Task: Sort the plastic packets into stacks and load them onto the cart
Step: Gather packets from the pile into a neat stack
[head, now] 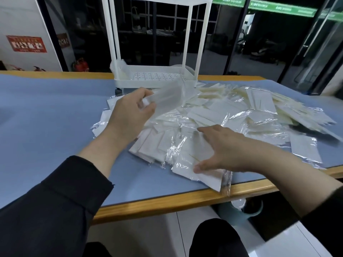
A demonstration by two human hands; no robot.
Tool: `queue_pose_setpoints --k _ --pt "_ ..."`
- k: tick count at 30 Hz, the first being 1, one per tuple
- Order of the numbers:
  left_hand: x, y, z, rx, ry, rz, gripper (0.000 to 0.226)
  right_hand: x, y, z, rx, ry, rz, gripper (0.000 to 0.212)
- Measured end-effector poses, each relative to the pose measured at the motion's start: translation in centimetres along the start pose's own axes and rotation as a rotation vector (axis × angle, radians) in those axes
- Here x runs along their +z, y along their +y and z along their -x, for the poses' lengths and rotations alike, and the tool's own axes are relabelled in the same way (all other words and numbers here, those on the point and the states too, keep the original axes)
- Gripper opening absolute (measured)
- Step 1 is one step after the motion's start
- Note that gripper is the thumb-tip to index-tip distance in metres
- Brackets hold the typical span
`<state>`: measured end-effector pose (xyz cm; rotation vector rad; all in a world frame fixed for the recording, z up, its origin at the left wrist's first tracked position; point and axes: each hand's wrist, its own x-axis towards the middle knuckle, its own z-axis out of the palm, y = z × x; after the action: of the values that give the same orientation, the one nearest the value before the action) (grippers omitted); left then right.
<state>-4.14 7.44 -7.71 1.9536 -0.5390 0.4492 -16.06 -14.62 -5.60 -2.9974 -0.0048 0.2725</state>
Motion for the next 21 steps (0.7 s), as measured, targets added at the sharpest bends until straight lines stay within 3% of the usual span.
queue_pose_setpoints --k 3,6,13,18,21 --pt "0.0 0.1 0.0 -0.011 -0.005 0.016 0.007 -0.4 0.1 -0.7 -0.015 -0.028 0.024 0.126" --pt "-0.1 0.2 0.1 -0.02 -0.012 0.033 0.007 -0.7 -0.1 -0.7 -0.029 0.021 0.034 0.116" --pt "0.0 -0.2 0.0 -0.114 -0.122 0.022 0.024 -0.4 0.4 -0.4 -0.159 0.127 -0.078 0.073" --pt "0.0 -0.1 -0.2 -0.18 -0.126 0.12 0.027 -2.1 1.2 -0.7 -0.219 0.267 -0.383 0.039" --pt "-0.3 -0.2 -0.5 -0.23 -0.026 0.193 0.026 -4.2 1.0 -1.5 -0.309 0.347 -0.461 0.048"
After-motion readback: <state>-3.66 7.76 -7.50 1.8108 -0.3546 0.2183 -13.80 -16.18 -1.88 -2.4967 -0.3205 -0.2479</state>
